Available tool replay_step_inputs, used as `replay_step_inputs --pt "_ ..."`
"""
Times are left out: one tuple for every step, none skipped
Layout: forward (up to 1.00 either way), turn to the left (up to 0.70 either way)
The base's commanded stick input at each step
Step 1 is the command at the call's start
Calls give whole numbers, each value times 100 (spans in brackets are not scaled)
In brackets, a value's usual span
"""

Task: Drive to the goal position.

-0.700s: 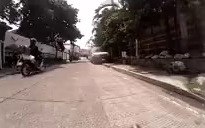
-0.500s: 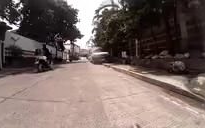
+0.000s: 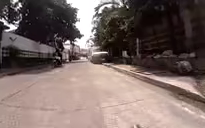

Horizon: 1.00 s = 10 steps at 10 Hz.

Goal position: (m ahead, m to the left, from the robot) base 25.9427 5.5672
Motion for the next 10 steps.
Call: replay_step_inputs --pt "70 0" --pt "70 8" --pt "70 30" --pt "70 28" --pt "70 31" --pt "70 35" --pt "70 35" --pt "70 35" --pt "70 35" --pt "70 22"
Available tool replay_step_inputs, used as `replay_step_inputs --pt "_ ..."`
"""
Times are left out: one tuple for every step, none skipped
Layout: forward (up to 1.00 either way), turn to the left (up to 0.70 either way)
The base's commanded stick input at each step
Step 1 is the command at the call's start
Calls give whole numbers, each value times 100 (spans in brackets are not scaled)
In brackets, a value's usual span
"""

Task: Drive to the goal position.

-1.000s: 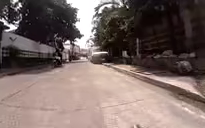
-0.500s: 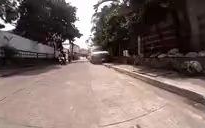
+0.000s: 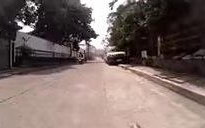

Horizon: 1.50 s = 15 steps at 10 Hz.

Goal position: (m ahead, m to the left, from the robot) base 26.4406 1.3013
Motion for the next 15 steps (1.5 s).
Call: replay_step_inputs --pt "70 4" --pt "70 0" --pt "70 0" --pt "70 0" --pt "70 0" --pt "70 0" --pt "70 0" --pt "70 0" --pt "70 0" --pt "70 0" --pt "70 0" --pt "70 0" --pt "70 0" --pt "70 0" --pt "70 0"
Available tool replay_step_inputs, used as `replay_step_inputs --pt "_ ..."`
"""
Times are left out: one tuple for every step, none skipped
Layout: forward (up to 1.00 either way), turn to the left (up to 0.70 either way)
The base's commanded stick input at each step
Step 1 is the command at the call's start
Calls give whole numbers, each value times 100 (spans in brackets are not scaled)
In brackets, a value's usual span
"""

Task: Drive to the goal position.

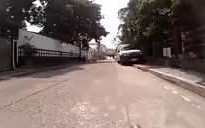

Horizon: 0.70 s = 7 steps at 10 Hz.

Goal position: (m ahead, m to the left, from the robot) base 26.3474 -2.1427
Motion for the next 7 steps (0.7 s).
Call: replay_step_inputs --pt "70 0" --pt "70 0" --pt "70 0" --pt "70 0" --pt "70 0" --pt "70 0" --pt "70 0"
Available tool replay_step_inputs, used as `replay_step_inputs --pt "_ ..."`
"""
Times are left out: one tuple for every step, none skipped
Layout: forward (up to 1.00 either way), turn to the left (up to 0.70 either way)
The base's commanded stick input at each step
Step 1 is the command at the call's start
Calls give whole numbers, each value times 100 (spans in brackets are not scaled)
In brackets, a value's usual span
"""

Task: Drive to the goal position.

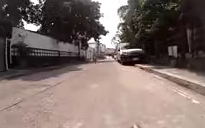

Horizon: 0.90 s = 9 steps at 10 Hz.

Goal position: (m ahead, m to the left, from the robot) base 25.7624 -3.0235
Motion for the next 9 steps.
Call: replay_step_inputs --pt "70 0" --pt "70 0" --pt "70 0" --pt "70 0" --pt "70 0" --pt "70 0" --pt "70 0" --pt "70 0" --pt "70 0"
